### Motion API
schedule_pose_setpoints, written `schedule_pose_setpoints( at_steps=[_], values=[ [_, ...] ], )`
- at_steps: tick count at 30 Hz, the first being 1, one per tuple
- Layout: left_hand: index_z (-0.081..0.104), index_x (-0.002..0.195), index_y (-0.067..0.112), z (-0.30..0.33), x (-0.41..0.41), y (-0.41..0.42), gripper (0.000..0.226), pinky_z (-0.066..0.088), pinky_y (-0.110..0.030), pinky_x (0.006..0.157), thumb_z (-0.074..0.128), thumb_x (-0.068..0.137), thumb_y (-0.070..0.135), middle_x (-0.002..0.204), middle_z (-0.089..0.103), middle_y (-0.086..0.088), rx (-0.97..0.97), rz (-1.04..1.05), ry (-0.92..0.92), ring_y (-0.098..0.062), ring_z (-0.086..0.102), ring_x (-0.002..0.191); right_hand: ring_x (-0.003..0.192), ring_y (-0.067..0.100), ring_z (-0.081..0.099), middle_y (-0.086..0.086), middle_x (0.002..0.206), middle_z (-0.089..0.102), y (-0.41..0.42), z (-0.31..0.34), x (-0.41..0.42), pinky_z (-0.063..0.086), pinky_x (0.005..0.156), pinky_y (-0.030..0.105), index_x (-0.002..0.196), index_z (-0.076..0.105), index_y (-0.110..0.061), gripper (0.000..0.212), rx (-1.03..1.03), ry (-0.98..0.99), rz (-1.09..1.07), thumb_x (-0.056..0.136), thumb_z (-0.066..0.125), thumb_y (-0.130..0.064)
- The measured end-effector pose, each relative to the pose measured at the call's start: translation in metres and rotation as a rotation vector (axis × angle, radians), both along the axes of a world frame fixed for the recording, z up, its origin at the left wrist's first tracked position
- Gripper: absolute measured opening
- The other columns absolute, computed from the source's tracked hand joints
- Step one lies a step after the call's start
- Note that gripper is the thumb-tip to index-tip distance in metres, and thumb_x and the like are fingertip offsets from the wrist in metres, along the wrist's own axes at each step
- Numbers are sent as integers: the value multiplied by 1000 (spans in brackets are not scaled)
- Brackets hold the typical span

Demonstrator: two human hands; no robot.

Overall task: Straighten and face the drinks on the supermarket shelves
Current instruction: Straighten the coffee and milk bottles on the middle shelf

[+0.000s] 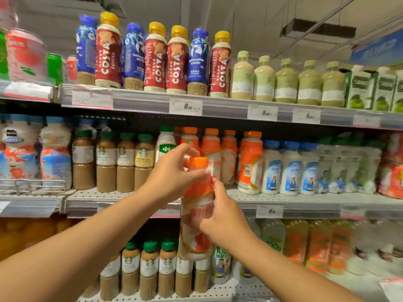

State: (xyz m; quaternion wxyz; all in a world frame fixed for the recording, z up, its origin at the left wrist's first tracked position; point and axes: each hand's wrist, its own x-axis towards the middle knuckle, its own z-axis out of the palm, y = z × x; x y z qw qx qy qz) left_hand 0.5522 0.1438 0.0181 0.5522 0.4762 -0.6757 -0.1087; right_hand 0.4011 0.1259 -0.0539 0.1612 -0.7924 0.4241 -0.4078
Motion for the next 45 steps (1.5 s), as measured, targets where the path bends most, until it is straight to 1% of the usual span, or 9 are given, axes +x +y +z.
schedule_pose_setpoints(
  at_steps=[3, 6, 10, 14, 24, 29, 33, 40, 45],
  values=[
    [53, 106, 43, -2, -27, -5, 43, 60, -38, 69, 81, 72, 42, 98, 69, 2, -42, -79, 14, -12, 68, 82, 92, 7, 63, -18, 105, 63, -13, 2, -32, 55, 72, 28, 136, 20, -51, 92, -51, -54, -23, 67, 78, -35],
    [44, 122, 45, -15, -34, -11, 48, 53, -26, 79, 59, 80, 61, 117, 63, 10, -92, -69, -27, -2, 62, 101, 94, 4, 54, -23, 109, 53, -29, 15, -61, 47, 75, 24, 134, 22, -51, 92, -148, -88, -66, 61, 77, -56],
    [46, 135, 21, -59, -3, -27, 47, 45, -30, 94, 51, 94, 43, 135, 52, 2, 41, 451, -677, -16, 49, 120, 96, 5, 56, -20, 110, 54, -61, 37, -85, 43, 77, 25, 135, 24, -48, 96, -152, -179, -93, 59, 81, -60],
    [37, 141, 21, -97, 20, -37, 51, 32, -35, 108, 46, 94, 36, 144, 43, 0, 177, 599, -1043, -21, 38, 132, 103, 14, 59, -11, 116, 59, -91, 50, -88, 48, 84, 32, 140, 26, -40, 98, -134, -222, -130, 62, 85, -51],
    [50, 120, 8, -96, 5, -55, 29, 50, -38, 80, 49, 91, 10, 118, 56, -10, 291, 764, -1165, -29, 54, 106, 92, 11, 52, -1, 122, 57, -136, 44, -64, 45, 73, 28, 145, 24, -32, 98, -96, -224, -164, 68, 84, -44],
    [57, 118, 3, -90, 1, -64, 28, 47, -41, 79, 55, 90, 10, 113, 60, -14, 332, 754, -1324, -33, 55, 104, 132, 23, 41, 1, 154, 20, -130, 33, -59, 43, 101, 40, 152, 3, -30, 116, -216, -98, -239, 70, 83, -45],
    [62, 112, 3, -87, -4, -68, 25, 41, -39, 73, 59, 89, 11, 108, 63, -16, 318, 714, -1418, -35, 58, 100, 123, 24, 50, -7, 154, 13, -128, 13, -66, 50, 84, 33, 148, -4, -39, 106, -292, 16, -256, 78, 76, -42],
    [61, 110, 1, -89, -4, -68, 23, 44, -42, 79, 58, 89, 10, 105, 62, -18, 315, 699, -1452, -35, 57, 98, 115, 24, 57, -4, 161, -13, -134, 15, -55, 46, 67, 22, 151, -18, -27, 107, -311, 198, -347, 86, 63, -52],
    [59, 112, -2, -89, -5, -69, 24, 44, -43, 79, 57, 90, 9, 105, 61, -20, 307, 702, -1468, -37, 56, 98, 107, 26, 61, -2, 160, -21, -135, 3, -49, 56, 63, 29, 151, 12, -25, 84, -460, 313, -333, 88, 65, -40]
  ],
)
